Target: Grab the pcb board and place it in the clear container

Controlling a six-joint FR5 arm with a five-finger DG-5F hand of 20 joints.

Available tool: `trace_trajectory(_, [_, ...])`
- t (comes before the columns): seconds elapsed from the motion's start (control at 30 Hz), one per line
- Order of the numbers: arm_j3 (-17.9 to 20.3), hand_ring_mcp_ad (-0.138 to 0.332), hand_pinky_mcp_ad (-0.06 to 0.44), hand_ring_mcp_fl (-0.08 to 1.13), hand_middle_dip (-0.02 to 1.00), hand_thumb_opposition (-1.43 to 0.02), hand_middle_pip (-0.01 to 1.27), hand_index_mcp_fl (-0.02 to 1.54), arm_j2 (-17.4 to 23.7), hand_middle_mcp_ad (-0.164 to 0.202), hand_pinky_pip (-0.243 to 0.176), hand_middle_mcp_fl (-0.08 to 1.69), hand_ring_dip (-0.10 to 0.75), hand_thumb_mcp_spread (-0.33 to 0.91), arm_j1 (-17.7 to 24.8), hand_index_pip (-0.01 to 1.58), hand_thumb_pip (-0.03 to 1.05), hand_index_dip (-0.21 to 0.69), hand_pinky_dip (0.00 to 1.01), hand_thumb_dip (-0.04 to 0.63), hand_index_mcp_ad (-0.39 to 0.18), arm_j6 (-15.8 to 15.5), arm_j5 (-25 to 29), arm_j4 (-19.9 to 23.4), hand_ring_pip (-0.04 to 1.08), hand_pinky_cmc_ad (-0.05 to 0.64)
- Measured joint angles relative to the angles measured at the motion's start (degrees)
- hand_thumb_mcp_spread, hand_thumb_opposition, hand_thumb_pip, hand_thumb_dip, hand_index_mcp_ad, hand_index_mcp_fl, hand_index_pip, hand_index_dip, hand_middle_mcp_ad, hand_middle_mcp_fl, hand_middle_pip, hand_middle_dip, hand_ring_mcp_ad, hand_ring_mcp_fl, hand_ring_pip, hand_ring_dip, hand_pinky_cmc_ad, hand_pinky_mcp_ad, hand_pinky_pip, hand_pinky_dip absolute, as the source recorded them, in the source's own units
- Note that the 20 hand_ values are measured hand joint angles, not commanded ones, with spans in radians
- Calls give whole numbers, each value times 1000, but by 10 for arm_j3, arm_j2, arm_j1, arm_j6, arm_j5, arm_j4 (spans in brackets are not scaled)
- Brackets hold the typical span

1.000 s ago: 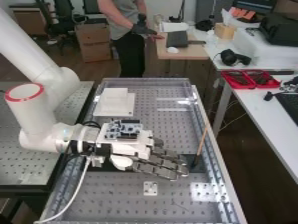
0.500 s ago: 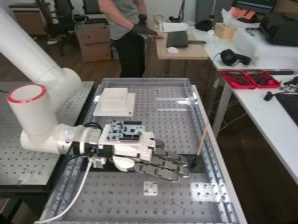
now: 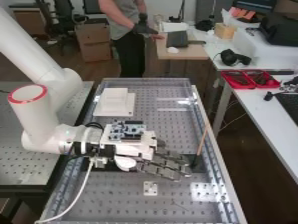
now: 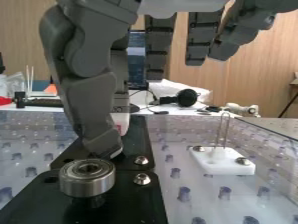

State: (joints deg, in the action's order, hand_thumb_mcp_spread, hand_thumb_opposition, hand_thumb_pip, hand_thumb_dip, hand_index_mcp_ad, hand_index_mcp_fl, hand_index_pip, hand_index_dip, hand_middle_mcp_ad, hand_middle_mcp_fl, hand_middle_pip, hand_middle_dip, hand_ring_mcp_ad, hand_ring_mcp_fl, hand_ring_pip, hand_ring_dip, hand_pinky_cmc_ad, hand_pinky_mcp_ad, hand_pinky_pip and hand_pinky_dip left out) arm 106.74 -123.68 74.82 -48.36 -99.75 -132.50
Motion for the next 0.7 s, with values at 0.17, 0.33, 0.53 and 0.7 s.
trace_trajectory(0.17, [3, 148, 103, 61, 175, -883, 129, 532, 10, 0, -84, 218, 28, 709, 1, 1414, 422, 138, 173, 234, -265, 5, 1, 4, 105, 255])
trace_trajectory(0.33, [14, 148, 103, 63, 175, -885, 129, 564, 30, 0, -84, 218, 26, 709, 3, 1381, 422, 138, 173, 234, -265, 10, 2, 8, 105, 265])
trace_trajectory(0.53, [38, 150, 103, 63, 175, -894, 129, 585, 67, 0, -86, 218, 31, 709, 12, 1365, 422, 138, 173, 234, -264, 21, 3, 19, 106, 269])
trace_trajectory(0.7, [62, 148, 103, 75, 175, -899, 129, 607, 107, 2, -82, 218, 30, 707, 39, 1349, 422, 141, 173, 234, -264, 43, -1, 34, 103, 269])
